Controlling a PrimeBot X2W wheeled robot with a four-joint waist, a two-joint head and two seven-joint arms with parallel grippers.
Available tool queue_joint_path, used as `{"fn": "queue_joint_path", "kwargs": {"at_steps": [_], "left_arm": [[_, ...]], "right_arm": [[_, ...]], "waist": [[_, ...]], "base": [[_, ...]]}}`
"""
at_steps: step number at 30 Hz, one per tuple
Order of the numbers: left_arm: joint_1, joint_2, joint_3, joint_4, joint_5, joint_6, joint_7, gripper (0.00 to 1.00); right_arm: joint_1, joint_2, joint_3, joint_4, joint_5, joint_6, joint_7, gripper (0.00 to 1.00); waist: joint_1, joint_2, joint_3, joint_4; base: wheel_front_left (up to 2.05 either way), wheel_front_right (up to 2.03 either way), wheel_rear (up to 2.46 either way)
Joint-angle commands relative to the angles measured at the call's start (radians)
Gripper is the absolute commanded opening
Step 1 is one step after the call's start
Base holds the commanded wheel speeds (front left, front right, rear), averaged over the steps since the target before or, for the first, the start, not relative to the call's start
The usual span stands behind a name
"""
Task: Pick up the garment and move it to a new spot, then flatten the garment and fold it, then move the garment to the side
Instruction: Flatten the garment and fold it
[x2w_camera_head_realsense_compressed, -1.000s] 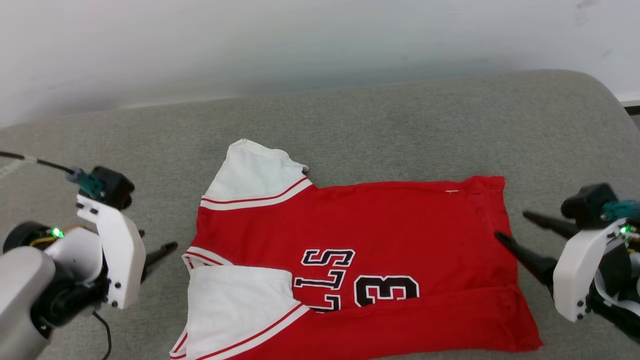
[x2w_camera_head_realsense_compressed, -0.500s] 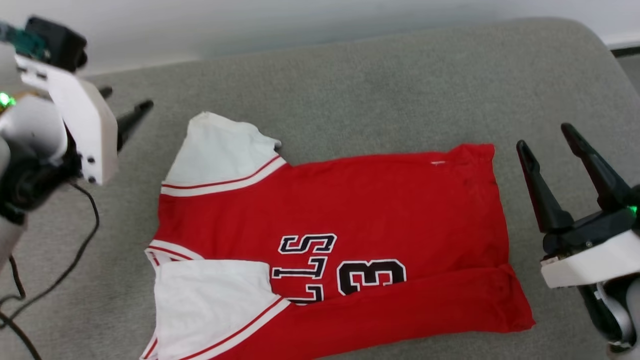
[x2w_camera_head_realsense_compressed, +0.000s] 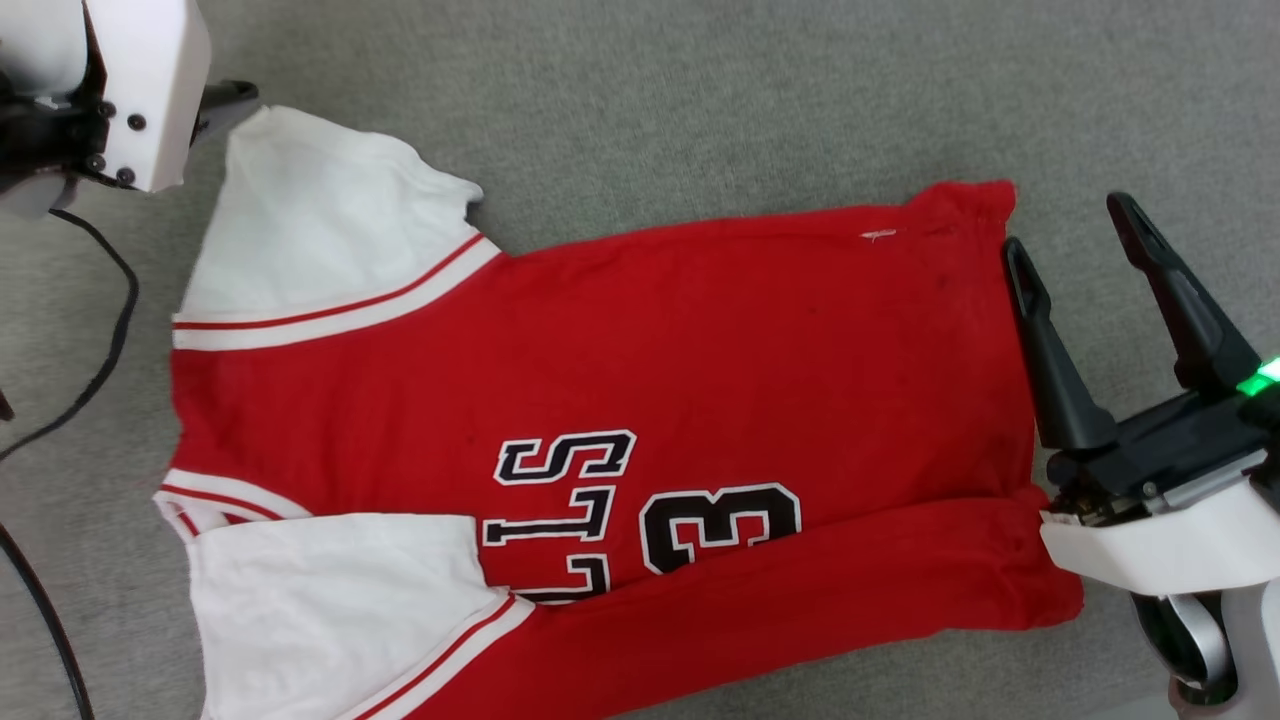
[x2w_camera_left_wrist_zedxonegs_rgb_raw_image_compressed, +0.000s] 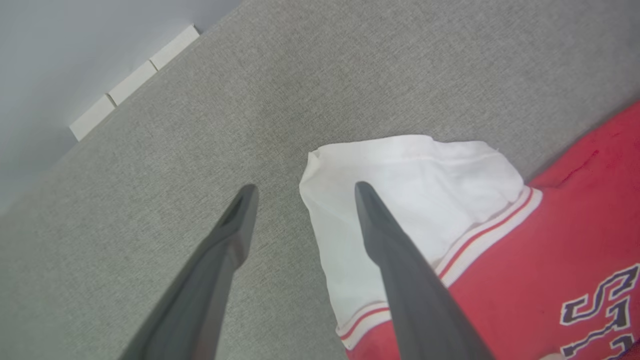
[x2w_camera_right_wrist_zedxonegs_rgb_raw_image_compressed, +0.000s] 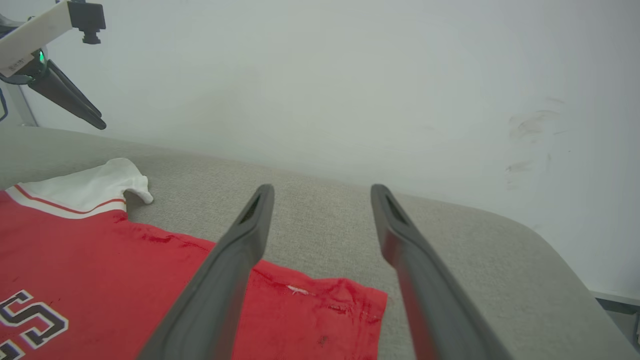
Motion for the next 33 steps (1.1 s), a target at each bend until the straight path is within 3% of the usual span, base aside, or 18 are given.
{"fn": "queue_joint_path", "kwargs": {"at_steps": [1,11,12,13,19,23,27,33], "left_arm": [[-0.036,-0.009,-0.021,0.014,0.013,-0.009,0.039,1.0],[-0.018,-0.014,-0.135,0.102,0.049,-0.038,0.119,1.0],[-0.015,-0.012,-0.14,0.105,0.046,-0.041,0.117,0.69],[-0.012,-0.012,-0.142,0.107,0.039,-0.041,0.115,0.0],[-0.022,-0.014,-0.137,0.089,0.026,-0.047,0.069,0.0],[-0.018,-0.021,-0.147,0.057,0.014,-0.048,0.024,0.0],[0.0,-0.025,-0.159,0.017,-0.009,-0.05,-0.021,0.0],[0.025,-0.027,-0.185,-0.054,-0.03,-0.05,-0.075,0.0]], "right_arm": [[-0.03,0.002,0.009,-0.01,-0.006,-0.001,-0.001,1.0],[-0.112,-0.02,0.06,0.055,0.001,-0.001,-0.017,1.0],[-0.116,-0.022,0.06,0.062,0.001,-0.001,-0.019,1.0],[-0.122,-0.023,0.057,0.068,0.004,-0.001,-0.02,1.0],[-0.171,-0.059,0.032,0.067,-0.007,-0.001,-0.013,1.0],[-0.236,-0.14,0.028,0.066,-0.009,-0.001,0.065,1.0],[-0.31,-0.267,0.079,0.083,0.055,-0.001,0.267,1.0],[-0.44,-0.498,0.254,0.135,0.31,-0.001,0.667,1.0]], "waist": [[-0.0002,0.0,0.072,-0.031],[-0.0002,0.0,0.114,-0.048],[-0.0002,0.0,0.113,-0.048],[-0.0002,0.0,0.109,-0.046],[-0.0002,0.0,0.071,-0.028],[-0.0002,0.0,0.023,-0.003],[-0.0002,0.0,-0.023,0.03],[-0.0002,0.0,-0.061,0.078]], "base": [[0.0,0.0,0.0],[0.0,0.0,0.0],[0.0,0.0,0.0],[0.0,0.0,0.0],[0.0,0.0,0.0],[0.0,0.0,0.0],[0.0,0.0,0.0],[0.0,0.0,0.0]]}}
